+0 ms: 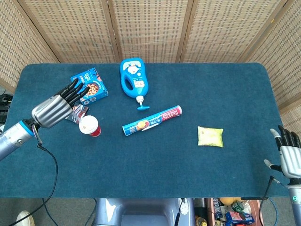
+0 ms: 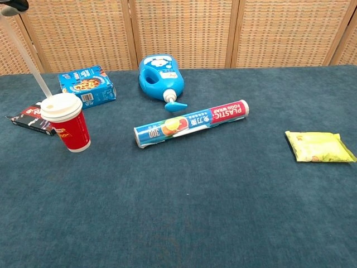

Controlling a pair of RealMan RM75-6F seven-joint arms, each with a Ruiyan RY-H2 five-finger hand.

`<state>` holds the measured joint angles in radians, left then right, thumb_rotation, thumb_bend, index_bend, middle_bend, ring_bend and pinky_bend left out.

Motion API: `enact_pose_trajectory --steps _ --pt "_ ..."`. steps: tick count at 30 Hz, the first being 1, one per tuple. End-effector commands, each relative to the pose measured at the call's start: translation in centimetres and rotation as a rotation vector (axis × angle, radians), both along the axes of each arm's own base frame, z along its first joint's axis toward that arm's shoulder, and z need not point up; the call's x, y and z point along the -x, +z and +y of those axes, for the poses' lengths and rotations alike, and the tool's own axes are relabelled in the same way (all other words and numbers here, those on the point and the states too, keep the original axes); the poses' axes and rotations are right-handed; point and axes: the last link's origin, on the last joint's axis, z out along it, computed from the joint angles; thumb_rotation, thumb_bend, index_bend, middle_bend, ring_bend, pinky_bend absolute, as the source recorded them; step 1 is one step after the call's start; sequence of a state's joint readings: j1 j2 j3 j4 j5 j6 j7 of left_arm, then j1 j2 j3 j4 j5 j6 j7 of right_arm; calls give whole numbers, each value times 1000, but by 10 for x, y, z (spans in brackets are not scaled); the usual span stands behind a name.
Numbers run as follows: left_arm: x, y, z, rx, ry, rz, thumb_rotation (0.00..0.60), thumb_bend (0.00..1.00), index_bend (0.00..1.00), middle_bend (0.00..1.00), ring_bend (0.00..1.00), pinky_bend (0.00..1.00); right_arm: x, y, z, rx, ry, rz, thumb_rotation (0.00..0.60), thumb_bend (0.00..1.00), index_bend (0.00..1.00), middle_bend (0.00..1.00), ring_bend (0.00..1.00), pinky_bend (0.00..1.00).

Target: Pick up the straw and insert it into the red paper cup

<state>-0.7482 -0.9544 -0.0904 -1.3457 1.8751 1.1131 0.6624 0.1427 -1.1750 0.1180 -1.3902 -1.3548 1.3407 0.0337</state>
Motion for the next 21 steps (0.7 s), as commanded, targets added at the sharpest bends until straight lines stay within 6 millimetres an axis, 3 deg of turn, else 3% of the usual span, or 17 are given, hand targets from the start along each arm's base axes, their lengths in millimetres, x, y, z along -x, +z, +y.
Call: enact_pose_trajectory --steps 1,21 --pt "0 -1 0 1 0 -3 600 366 633 0 0 0 0 0 -1 0 -2 0 600 0 0 0 0 0" --pt "8 7 -3 -17 17 -19 600 366 633 0 0 0 2 0 -2 -6 -6 0 600 0 0 0 0 0"
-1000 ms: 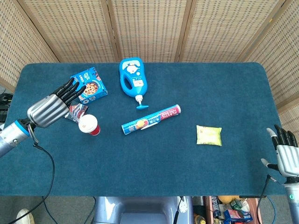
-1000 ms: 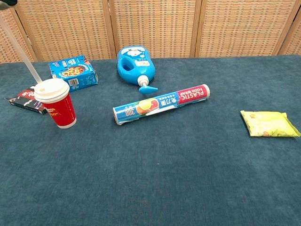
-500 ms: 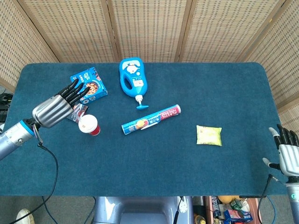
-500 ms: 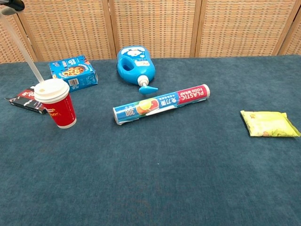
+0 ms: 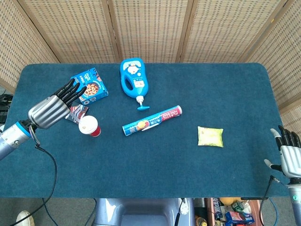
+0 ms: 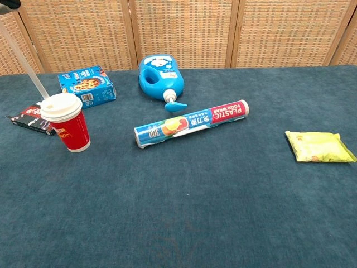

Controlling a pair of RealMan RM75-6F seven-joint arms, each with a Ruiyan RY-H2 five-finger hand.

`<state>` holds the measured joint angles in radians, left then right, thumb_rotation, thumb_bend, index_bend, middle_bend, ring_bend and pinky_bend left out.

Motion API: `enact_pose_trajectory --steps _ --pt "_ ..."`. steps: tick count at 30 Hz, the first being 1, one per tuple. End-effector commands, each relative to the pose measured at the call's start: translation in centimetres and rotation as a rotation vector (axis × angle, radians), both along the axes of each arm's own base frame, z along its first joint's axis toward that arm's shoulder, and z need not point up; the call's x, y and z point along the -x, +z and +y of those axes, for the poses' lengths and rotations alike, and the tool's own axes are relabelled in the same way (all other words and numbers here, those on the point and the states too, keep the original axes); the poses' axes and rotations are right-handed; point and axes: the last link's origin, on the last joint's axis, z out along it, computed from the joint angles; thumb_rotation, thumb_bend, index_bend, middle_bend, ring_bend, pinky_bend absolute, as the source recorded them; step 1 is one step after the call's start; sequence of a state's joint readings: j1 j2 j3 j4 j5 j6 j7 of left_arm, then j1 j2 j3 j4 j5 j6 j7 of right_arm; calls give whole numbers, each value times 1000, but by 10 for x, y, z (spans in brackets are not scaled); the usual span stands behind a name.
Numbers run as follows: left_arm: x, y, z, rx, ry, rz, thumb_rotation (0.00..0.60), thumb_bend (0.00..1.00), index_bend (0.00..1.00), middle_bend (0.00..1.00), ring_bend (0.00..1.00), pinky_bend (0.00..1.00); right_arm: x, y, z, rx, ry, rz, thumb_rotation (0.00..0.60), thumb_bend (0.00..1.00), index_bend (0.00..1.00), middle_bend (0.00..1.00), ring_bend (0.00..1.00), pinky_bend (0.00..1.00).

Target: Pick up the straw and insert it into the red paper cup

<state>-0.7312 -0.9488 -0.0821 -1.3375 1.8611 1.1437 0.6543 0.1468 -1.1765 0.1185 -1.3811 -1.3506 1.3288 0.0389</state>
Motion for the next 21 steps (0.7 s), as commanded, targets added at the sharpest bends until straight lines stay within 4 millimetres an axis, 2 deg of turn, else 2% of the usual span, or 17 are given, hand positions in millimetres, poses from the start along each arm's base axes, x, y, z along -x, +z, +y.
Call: enact_pose_trajectory --steps 1,21 --pt "2 1 0 -1 8 0 600 365 633 0 0 0 0 0 0 -1 0 1 600 0 0 0 0 0" --pt "2 -8 0 18 7 20 600 365 635 0 0 0 1 1 0 4 -2 -2 600 0 0 0 0 0"
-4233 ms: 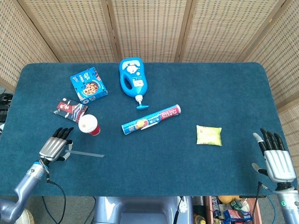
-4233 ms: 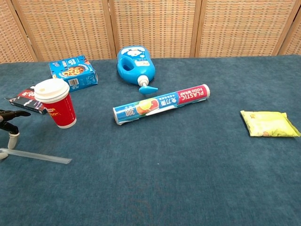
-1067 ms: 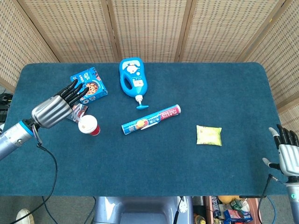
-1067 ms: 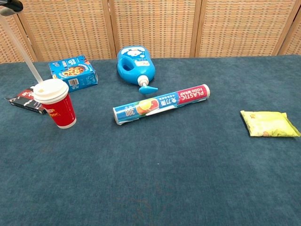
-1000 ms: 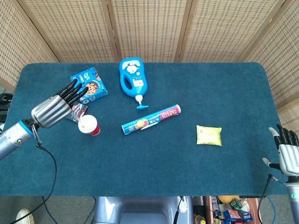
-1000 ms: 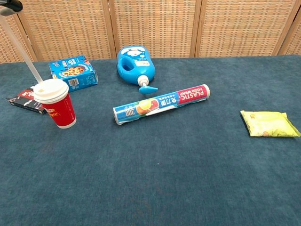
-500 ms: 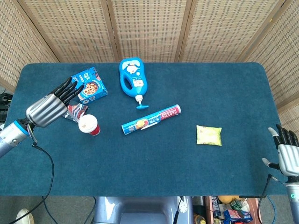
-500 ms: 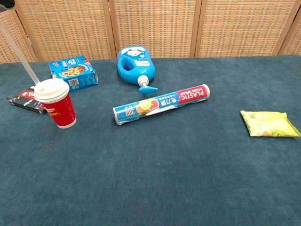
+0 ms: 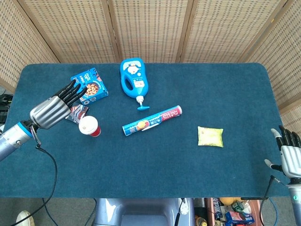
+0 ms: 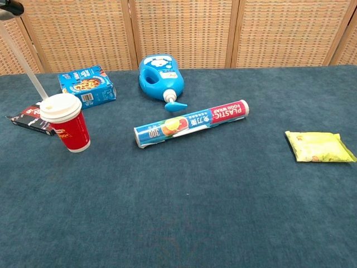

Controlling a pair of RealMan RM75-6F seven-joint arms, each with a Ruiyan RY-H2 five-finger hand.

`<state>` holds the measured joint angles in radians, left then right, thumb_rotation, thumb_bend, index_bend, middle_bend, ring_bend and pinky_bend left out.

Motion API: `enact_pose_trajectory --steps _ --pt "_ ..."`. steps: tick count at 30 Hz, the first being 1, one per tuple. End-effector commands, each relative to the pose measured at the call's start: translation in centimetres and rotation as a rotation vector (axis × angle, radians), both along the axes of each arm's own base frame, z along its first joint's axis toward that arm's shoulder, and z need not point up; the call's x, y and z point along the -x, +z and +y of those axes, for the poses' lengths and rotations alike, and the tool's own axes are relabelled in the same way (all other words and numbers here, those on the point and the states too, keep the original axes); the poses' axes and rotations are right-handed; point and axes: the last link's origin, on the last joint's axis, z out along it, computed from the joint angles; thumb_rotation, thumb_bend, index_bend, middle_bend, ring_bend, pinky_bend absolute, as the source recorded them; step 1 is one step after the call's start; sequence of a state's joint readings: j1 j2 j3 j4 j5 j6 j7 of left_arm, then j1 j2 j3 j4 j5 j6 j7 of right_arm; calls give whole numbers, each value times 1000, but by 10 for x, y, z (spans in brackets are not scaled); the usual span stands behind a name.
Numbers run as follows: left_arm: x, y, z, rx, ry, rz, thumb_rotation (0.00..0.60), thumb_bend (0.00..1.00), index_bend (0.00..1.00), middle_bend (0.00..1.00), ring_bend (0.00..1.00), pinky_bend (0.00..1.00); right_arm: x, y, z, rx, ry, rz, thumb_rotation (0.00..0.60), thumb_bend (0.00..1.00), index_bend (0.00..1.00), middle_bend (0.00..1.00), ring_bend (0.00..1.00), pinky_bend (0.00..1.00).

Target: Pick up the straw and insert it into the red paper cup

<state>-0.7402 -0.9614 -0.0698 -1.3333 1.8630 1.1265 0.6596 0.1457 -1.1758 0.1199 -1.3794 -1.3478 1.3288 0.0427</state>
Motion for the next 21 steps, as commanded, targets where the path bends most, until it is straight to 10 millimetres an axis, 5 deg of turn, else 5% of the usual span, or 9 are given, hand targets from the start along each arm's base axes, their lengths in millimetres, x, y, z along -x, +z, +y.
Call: enact_pose_trajectory --steps 1,21 --pt "0 -1 0 2 -1 5 600 365 635 0 0 0 0 0 0 0 0 -1 600 0 0 0 0 0" --pt "-4 -3 -1 3 -18 23 600 366 637 0 0 0 0 0 0 1 -1 0 600 0 0 0 0 0"
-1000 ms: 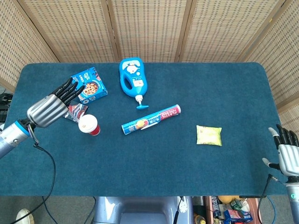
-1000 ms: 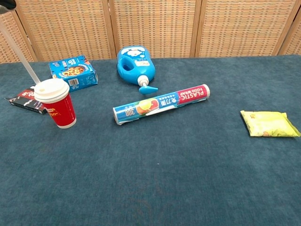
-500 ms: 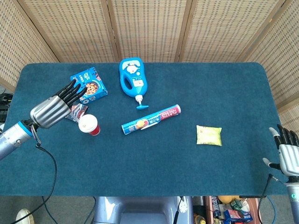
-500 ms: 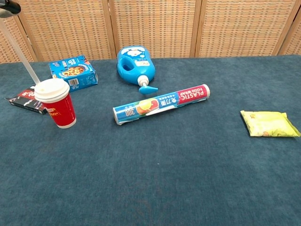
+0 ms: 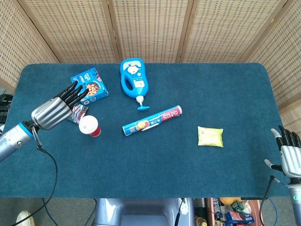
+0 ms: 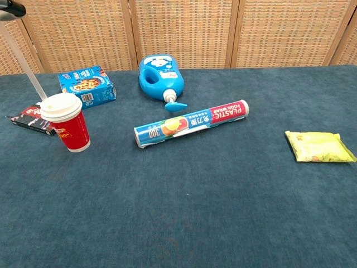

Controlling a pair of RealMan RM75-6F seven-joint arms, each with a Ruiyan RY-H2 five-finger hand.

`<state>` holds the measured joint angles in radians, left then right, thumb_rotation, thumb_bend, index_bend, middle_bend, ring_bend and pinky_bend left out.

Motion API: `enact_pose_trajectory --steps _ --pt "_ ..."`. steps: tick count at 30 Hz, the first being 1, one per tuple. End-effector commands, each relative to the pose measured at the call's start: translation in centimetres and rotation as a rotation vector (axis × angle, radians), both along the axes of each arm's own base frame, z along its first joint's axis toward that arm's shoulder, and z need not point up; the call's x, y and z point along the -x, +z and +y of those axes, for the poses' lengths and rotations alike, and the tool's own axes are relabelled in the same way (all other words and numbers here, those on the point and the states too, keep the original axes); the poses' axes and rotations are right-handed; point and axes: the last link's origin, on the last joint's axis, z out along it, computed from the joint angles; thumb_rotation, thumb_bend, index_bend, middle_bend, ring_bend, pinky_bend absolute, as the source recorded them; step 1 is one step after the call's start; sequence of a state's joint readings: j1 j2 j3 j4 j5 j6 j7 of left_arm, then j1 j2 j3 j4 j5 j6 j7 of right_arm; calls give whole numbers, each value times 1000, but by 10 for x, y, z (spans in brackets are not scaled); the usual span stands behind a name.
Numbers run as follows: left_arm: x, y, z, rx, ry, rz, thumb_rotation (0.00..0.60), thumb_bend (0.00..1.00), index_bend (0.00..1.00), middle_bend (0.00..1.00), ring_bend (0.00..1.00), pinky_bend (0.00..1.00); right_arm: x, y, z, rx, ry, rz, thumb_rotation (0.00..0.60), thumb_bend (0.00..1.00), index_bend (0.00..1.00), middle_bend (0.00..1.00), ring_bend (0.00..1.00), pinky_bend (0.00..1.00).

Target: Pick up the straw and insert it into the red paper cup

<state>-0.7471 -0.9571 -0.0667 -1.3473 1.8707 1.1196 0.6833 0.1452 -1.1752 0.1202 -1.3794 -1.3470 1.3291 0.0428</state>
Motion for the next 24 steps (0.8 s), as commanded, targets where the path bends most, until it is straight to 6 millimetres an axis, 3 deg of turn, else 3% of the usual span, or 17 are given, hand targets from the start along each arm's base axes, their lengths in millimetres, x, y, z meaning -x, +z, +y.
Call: enact_pose_trajectory --steps 1,24 --pt "0 -1 0 0 -1 3 600 366 637 0 0 0 0 0 0 0 0 -1 600 0 0 0 0 0" --pt "-7 -32 -3 34 -45 138 600 373 638 0 0 0 1 0 -1 -7 -3 -7 600 0 0 0 0 0"
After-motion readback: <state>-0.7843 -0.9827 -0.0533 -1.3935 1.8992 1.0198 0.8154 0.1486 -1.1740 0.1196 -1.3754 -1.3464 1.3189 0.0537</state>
